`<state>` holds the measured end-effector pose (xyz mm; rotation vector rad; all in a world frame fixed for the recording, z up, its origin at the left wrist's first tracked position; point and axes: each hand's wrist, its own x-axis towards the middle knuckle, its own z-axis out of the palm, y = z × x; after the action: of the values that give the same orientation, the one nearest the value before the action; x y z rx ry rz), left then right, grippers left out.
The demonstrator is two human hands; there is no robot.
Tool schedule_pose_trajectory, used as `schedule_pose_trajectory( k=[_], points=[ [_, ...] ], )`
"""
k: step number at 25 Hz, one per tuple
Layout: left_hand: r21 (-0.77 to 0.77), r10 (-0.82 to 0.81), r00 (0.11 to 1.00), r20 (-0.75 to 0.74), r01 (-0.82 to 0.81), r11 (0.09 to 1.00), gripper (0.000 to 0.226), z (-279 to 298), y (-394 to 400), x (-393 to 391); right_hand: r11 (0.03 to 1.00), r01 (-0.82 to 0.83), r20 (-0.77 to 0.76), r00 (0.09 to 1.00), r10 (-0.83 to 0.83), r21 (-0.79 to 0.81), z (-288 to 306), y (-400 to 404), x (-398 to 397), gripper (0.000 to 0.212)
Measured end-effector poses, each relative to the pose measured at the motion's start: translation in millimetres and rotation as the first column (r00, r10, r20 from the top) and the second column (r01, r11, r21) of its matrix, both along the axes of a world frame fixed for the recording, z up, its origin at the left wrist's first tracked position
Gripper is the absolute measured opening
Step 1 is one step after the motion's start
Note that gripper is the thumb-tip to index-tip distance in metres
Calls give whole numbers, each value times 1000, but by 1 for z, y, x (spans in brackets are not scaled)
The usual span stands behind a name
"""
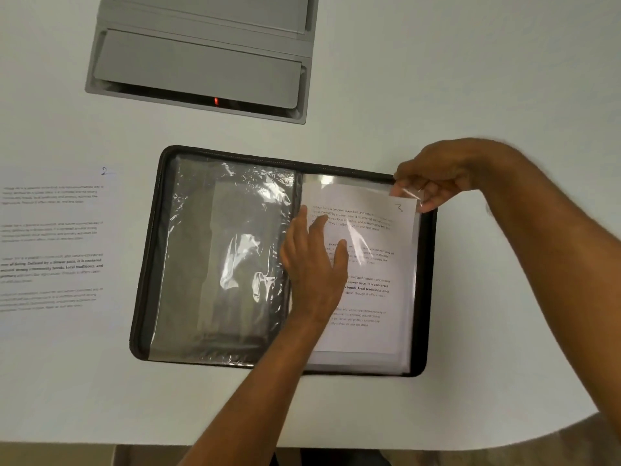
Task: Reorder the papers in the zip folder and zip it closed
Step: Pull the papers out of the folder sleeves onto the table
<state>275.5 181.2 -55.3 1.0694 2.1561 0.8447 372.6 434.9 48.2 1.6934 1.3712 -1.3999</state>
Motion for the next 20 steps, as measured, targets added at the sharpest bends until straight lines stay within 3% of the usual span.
schedule_pose_trajectory(
  k=[6,11,16,20],
  points=[
    [-79,-135,982,-130,126,989,61,-21,-28,-11,989,-142,23,990,141,40,-18,3,2,41],
    [-49,-186,956,-226,180,983,67,-30,-37,-11,960,-217,20,976,217,178,-40,-3,4,17],
    [-69,-223,917,-329,213,975,69,-35,-40,-10,923,-105,-83,986,146,370,-47,8,14,13],
    [-144,-290,867,-404,253,957,70,-40,-41,-9,883,71,-254,966,56,465,-53,19,20,8]
  ],
)
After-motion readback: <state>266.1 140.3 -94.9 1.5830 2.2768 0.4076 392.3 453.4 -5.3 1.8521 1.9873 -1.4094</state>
